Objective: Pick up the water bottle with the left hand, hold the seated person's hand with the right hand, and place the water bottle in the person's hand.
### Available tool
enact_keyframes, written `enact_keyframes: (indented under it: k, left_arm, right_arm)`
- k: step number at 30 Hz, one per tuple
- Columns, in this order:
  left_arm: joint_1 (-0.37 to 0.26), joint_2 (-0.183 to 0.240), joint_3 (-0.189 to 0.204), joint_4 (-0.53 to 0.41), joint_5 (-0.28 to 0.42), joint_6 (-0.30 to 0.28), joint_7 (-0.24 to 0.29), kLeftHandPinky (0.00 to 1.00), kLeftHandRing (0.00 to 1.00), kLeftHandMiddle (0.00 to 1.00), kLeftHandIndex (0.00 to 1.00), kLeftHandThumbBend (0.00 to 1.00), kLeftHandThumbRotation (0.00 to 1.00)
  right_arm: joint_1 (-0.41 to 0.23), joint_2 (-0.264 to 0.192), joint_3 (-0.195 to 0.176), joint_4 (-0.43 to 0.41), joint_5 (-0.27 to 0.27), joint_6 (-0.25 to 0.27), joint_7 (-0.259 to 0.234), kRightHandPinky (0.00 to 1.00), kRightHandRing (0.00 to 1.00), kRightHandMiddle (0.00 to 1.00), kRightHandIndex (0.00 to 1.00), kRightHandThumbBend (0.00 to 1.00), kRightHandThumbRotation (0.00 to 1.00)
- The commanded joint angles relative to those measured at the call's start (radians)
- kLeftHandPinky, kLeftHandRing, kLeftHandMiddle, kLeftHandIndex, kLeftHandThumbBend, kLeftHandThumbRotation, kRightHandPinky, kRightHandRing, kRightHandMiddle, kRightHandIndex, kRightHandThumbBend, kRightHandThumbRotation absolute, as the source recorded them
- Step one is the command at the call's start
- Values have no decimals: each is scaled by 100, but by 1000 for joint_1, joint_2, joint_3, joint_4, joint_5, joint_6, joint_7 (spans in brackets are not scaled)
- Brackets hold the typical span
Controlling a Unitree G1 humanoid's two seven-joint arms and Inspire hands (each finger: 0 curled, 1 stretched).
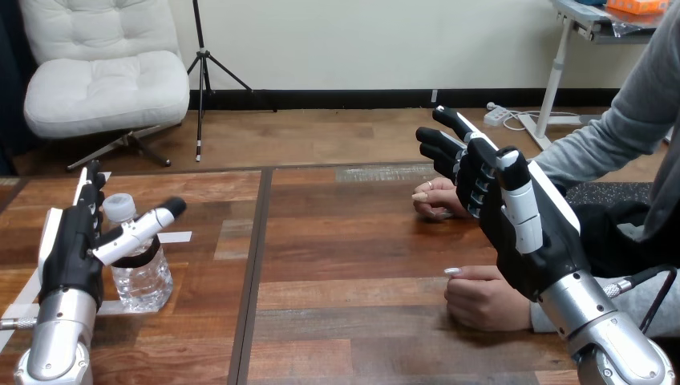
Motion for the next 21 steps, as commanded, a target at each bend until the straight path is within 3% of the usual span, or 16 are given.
enact_keyframes:
  k: [1,21]
  left_arm:
    - [-78,27,7,12,-14,-16,-3,100,100,100,100,100,23]
    - [-52,23,-4,-30,8,-3,61,100,100,100,100,99,16]
  right_arm:
    - [-29,6,-9,-55,9,-1,-10,100,94,91,96,100,100]
    - [-21,7,-8,-72,12,10,-13,100,94,91,96,100,100]
